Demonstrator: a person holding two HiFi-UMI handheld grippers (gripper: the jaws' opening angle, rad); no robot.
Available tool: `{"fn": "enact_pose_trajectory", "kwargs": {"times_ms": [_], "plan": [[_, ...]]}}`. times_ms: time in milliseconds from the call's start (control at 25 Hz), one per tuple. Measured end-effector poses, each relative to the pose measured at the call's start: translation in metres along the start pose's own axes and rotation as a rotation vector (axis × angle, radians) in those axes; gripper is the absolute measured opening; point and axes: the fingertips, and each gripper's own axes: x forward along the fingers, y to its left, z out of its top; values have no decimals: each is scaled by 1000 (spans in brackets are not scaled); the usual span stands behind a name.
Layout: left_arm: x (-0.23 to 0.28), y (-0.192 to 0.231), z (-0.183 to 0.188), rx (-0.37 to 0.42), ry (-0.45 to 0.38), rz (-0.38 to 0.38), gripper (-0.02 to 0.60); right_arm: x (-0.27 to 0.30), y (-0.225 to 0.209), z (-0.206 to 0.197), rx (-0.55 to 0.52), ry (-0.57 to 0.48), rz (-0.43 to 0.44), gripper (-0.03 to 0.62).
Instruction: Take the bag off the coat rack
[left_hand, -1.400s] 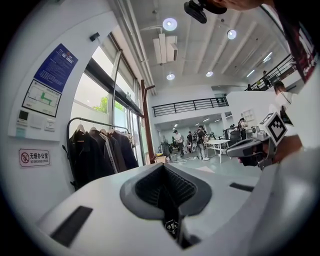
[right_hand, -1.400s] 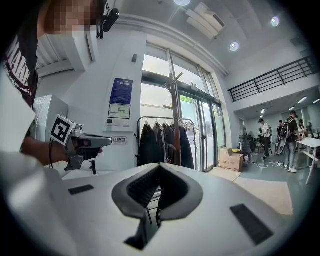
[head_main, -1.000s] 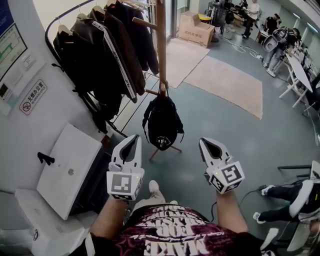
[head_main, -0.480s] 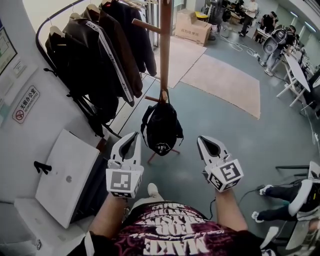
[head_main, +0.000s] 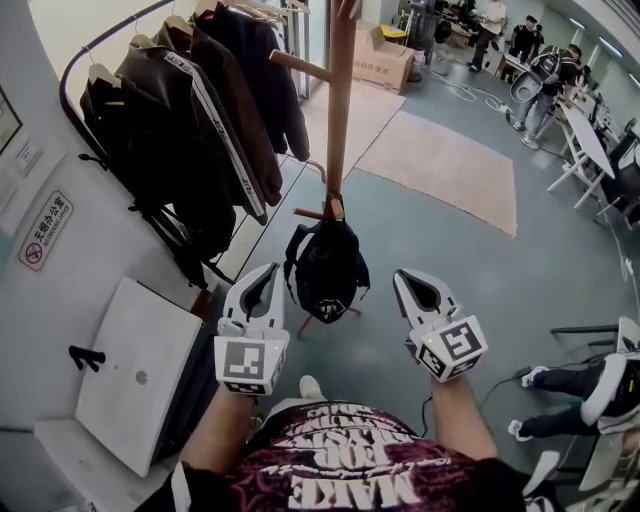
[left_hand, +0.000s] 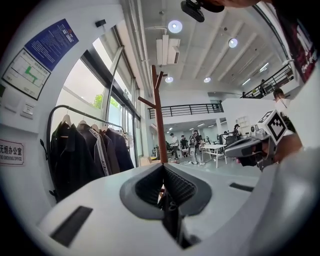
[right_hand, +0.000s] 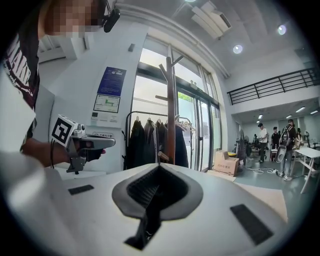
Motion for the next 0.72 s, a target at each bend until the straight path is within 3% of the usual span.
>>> {"fn": "enact_pose_trajectory", "kwargs": {"times_ms": [320,720], "plan": [[17,16,1,9,-22,-59,6,18,0,6,3,-11,-49,5],[20,32,-5,-23,-18,-56,6,33,-3,17,-32,3,-53,5]]}}
